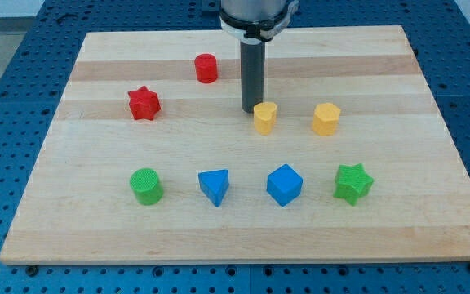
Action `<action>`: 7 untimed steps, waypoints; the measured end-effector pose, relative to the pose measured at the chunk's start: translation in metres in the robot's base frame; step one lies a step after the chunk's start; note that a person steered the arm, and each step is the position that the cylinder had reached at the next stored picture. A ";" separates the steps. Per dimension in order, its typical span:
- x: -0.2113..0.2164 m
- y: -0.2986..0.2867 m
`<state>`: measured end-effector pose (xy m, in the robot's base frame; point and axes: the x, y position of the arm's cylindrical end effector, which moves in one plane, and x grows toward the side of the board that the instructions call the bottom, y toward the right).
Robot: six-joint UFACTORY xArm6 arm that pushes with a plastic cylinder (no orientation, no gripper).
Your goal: Push the red circle towards the down
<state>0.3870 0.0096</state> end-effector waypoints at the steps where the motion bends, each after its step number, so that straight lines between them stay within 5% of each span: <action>1: 0.000 0.000; 5: 0.001 0.004; 7: -0.070 0.012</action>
<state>0.3175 0.0214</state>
